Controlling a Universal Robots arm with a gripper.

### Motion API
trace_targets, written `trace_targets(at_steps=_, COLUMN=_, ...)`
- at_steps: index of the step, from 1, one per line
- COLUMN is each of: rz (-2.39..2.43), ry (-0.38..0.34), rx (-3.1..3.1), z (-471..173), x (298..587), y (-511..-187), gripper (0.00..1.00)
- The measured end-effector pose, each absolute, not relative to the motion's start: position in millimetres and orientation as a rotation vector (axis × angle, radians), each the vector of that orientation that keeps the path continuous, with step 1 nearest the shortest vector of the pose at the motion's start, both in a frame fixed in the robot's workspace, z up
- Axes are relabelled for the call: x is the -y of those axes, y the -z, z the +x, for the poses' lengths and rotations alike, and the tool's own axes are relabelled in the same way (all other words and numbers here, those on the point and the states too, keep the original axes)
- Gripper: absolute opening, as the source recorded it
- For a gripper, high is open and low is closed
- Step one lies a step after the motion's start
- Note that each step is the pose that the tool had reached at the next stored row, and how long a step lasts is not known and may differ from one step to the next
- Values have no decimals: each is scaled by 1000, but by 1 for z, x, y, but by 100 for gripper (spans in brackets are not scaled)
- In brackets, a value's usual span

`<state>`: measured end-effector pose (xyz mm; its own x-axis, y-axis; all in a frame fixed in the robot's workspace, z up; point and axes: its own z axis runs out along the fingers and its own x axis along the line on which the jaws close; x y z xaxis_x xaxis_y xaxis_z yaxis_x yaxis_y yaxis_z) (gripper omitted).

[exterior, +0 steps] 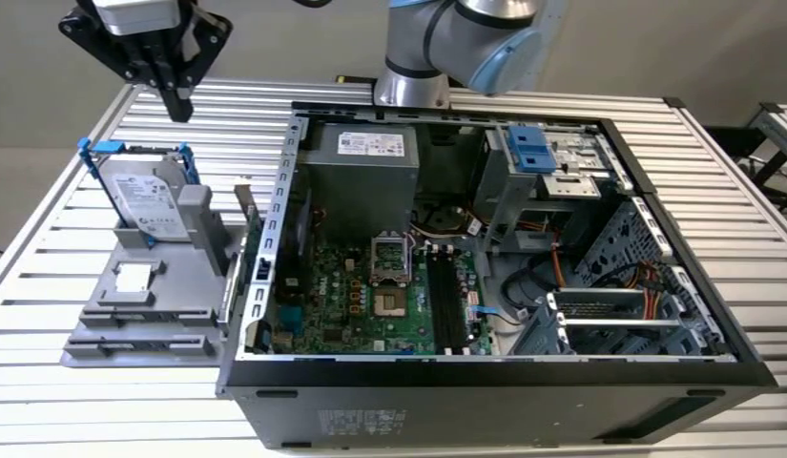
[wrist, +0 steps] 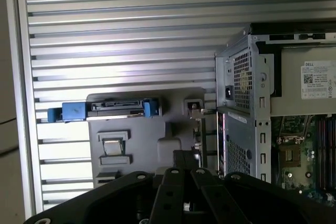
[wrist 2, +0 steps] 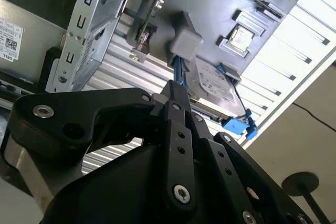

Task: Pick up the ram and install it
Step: 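Reach for the ram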

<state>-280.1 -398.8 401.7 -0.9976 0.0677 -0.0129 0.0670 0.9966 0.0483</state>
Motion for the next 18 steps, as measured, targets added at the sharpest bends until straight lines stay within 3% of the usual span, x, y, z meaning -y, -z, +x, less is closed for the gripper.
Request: trace_targets(at_steps=18, rz=106, ry=-75, rx=-3129, z=-301, x=399, y=-402, gripper=0)
